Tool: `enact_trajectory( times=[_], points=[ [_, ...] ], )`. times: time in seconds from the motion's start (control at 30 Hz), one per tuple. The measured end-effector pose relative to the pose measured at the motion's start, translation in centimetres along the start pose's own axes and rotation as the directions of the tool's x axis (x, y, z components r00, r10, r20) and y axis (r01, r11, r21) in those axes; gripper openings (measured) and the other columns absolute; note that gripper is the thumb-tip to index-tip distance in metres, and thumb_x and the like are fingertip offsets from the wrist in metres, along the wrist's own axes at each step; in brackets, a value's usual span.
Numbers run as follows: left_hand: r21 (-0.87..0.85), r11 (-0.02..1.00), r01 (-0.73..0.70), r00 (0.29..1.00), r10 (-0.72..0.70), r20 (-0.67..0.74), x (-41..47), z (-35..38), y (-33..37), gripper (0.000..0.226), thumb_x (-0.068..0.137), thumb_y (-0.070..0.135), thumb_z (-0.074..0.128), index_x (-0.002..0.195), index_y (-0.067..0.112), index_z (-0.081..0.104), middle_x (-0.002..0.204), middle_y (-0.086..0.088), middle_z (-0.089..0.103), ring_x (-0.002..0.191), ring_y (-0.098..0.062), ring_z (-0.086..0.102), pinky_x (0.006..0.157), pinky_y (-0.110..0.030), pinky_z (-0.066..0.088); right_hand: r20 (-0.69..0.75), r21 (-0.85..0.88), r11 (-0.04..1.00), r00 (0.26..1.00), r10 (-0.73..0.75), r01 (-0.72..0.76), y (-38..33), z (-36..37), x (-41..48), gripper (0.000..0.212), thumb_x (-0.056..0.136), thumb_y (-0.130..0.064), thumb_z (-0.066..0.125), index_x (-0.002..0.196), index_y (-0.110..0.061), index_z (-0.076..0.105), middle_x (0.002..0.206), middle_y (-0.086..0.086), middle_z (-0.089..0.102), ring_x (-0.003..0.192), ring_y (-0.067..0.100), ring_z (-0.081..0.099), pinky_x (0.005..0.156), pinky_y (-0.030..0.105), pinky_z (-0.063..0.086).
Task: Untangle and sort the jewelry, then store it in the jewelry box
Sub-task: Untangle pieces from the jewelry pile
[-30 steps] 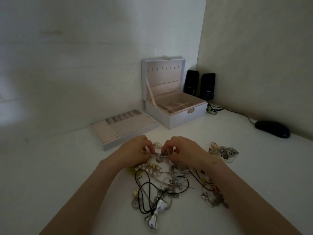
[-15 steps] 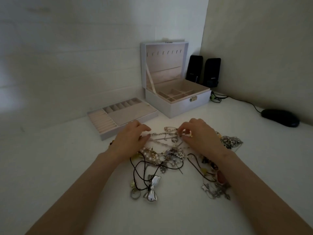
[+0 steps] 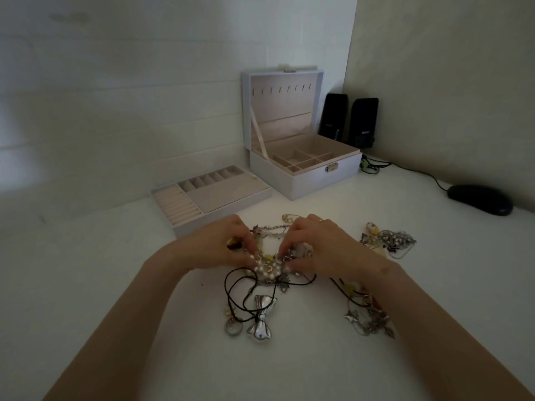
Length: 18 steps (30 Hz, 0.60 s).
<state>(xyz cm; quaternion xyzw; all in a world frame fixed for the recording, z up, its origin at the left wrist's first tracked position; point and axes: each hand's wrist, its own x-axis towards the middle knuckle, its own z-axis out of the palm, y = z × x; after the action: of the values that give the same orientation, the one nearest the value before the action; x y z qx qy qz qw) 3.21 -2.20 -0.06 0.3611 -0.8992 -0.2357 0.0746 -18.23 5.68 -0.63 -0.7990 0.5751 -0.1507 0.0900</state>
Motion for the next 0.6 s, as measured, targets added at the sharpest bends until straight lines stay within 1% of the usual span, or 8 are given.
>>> enact_trajectory(
  times=[0.1,0.2,0.27,0.37,0.4,0.47,0.53,0.6],
  points=[
    [0.006,1.000,-0.006,0.998,0.005,0.056,0.0,0.3,-0.2,0.019,0.076,0.037,0.075,0.082,0.039,0.057,0.118,0.016,0.041,0.113,-0.005,0.045,0.102,-0.025,0.038,-0.027,-0.063,0.997,0.999,0.033,-0.034,0.2,0.2,0.0,0.025,0.083,-0.046,0.065,0.104,-0.033,0.064,0.117,-0.008,0.053,0.109,0.011,0.043,0.093,0.032,0.033],
    [0.030,0.999,0.021,0.998,-0.023,0.060,0.1,0.3,-0.4,0.022,0.077,0.035,0.075,0.082,0.036,0.053,0.126,0.011,0.038,0.119,-0.007,0.041,0.106,-0.028,0.035,-0.059,-0.103,0.992,0.996,0.068,-0.074,0.5,0.3,0.0,0.027,0.084,-0.049,0.063,0.103,-0.031,0.062,0.115,-0.009,0.053,0.108,0.011,0.044,0.086,0.029,0.030],
    [0.055,0.998,0.028,0.998,-0.031,0.050,0.0,0.2,-0.5,0.022,0.077,0.033,0.075,0.079,0.033,0.053,0.126,0.010,0.038,0.122,-0.007,0.039,0.107,-0.028,0.034,-0.054,-0.093,0.991,0.994,0.093,-0.098,0.7,0.2,0.0,0.026,0.084,-0.049,0.063,0.101,-0.029,0.061,0.112,-0.009,0.052,0.106,0.009,0.043,0.084,0.026,0.030],
    [0.096,0.995,0.026,1.000,-0.028,0.012,-0.2,-0.2,-0.5,0.024,0.076,0.035,0.076,0.069,0.030,0.054,0.121,0.012,0.041,0.119,-0.007,0.040,0.102,-0.024,0.036,-0.038,-0.057,0.990,0.991,0.125,-0.127,1.2,-0.2,-0.1,0.023,0.082,-0.045,0.067,0.094,-0.026,0.059,0.109,-0.009,0.050,0.103,0.009,0.045,0.080,0.025,0.033],
    [0.108,0.994,0.030,1.000,-0.031,0.003,-0.3,-0.3,-0.5,0.026,0.073,0.040,0.077,0.066,0.030,0.053,0.121,0.013,0.041,0.118,-0.006,0.041,0.100,-0.023,0.036,-0.031,-0.051,0.989,0.990,0.140,-0.142,1.3,-0.4,-0.2,0.024,0.081,-0.044,0.068,0.091,-0.025,0.059,0.108,-0.009,0.050,0.103,0.009,0.046,0.079,0.025,0.034],
    [0.131,0.990,0.050,0.998,-0.053,0.018,-0.5,-0.6,-0.3,0.039,0.057,0.060,0.075,0.063,0.030,0.052,0.121,0.015,0.040,0.116,-0.003,0.039,0.100,-0.022,0.035,-0.003,-0.045,0.983,0.984,0.175,-0.175,1.6,-0.7,-0.4,0.027,0.078,-0.046,0.070,0.090,-0.024,0.061,0.111,-0.008,0.051,0.106,0.011,0.047,0.084,0.028,0.038],
    [0.140,0.989,0.056,0.996,-0.066,0.064,-0.7,-0.8,-0.3,0.059,0.036,0.082,0.061,0.064,0.031,0.051,0.121,0.015,0.036,0.117,-0.003,0.035,0.101,-0.022,0.033,0.054,-0.017,0.979,0.977,0.204,-0.204,1.7,-1.1,-0.6,0.029,0.075,-0.048,0.072,0.089,-0.025,0.063,0.117,-0.009,0.051,0.110,0.012,0.047,0.092,0.032,0.040],
    [0.168,0.984,0.051,0.992,-0.069,0.102,-0.7,-0.6,-0.5,0.062,0.032,0.084,0.057,0.065,0.032,0.050,0.119,0.014,0.033,0.118,-0.005,0.031,0.103,-0.024,0.033,0.091,0.102,0.971,0.974,0.208,-0.217,1.4,-1.7,-0.8,0.026,0.074,-0.048,0.074,0.087,-0.026,0.065,0.117,-0.011,0.052,0.110,0.009,0.049,0.094,0.031,0.041]
  ],
)
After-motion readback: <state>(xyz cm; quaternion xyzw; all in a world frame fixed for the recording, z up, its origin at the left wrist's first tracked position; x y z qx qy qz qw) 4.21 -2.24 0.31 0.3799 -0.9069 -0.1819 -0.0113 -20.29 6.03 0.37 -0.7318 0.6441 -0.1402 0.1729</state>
